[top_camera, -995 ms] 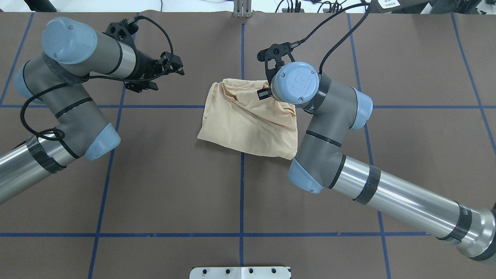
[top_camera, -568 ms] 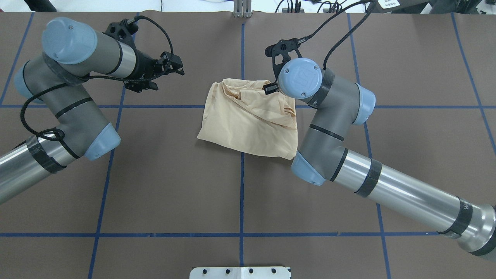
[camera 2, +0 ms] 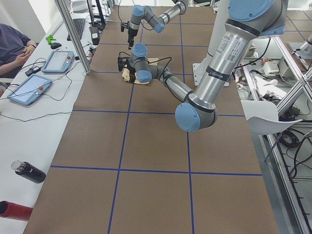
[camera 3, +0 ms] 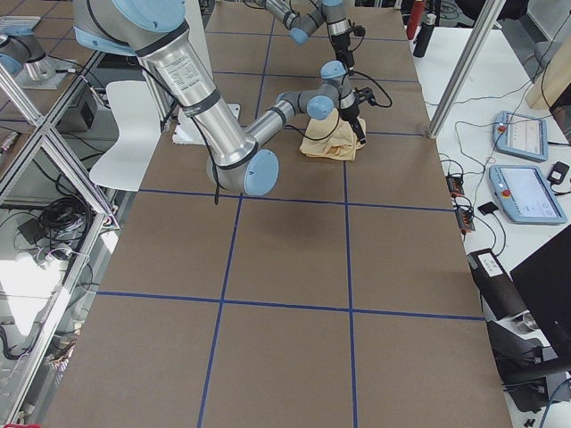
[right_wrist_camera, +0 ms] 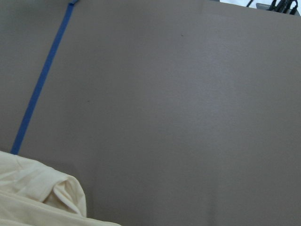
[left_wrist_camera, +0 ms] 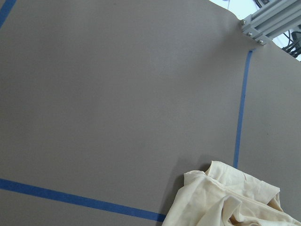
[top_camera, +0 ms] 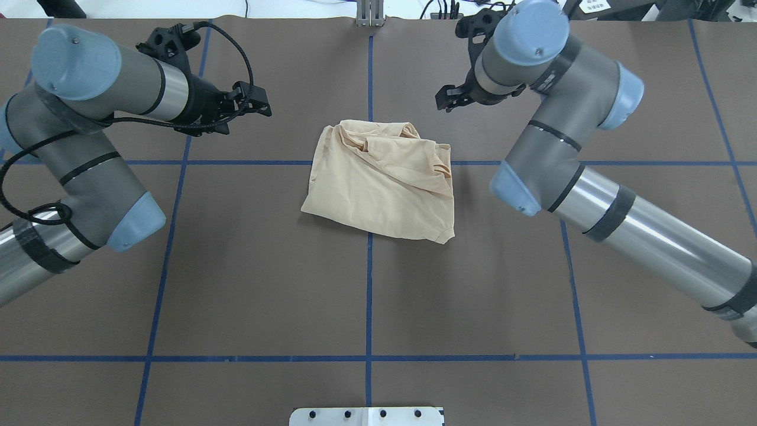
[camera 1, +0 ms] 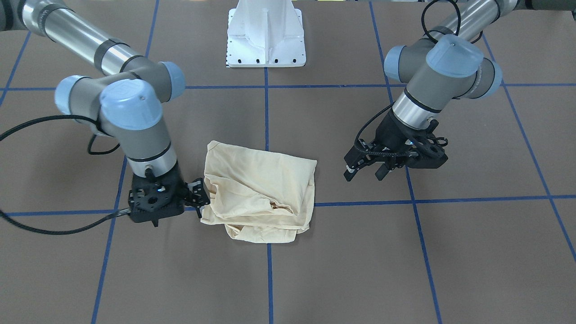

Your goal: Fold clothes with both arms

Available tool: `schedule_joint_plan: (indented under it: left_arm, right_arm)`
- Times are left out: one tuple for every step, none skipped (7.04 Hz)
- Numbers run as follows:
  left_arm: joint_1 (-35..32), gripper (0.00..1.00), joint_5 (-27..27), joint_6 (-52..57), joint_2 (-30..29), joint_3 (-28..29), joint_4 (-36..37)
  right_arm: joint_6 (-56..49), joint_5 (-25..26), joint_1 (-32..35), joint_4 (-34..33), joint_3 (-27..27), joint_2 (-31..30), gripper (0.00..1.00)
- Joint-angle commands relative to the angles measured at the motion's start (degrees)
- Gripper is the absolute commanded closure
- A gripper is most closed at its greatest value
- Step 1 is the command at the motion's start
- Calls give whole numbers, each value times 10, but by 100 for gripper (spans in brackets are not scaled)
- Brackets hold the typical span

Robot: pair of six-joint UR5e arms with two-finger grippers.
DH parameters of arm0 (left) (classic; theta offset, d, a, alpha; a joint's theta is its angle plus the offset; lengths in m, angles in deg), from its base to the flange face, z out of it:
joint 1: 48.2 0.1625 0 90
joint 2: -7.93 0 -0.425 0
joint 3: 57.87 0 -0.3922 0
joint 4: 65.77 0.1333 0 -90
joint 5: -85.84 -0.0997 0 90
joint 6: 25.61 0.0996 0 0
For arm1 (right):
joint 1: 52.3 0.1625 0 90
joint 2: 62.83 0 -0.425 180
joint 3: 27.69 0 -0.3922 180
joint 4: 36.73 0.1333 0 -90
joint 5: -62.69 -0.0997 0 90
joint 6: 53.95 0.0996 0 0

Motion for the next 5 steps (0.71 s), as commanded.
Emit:
schedule_joint_plan:
  left_arm:
    - [-20, 0, -2, 136, 92, -92, 34]
    - [-46, 0, 1, 193, 127, -103, 35]
    - [-84, 0, 3, 275, 164, -113, 36]
    - [-144, 0, 20, 343, 183, -105, 41]
    - [-218, 0, 57, 470, 193, -84, 61]
  right_arm:
    - [-154, -109, 114, -94, -33, -39, 0]
    - [-254, -113, 143, -174, -70, -63, 0]
    - [-332, -117, 176, -206, -87, -96, 0]
    - [-380, -134, 208, -212, -97, -137, 0]
    - [-421, -167, 239, -209, -97, -185, 0]
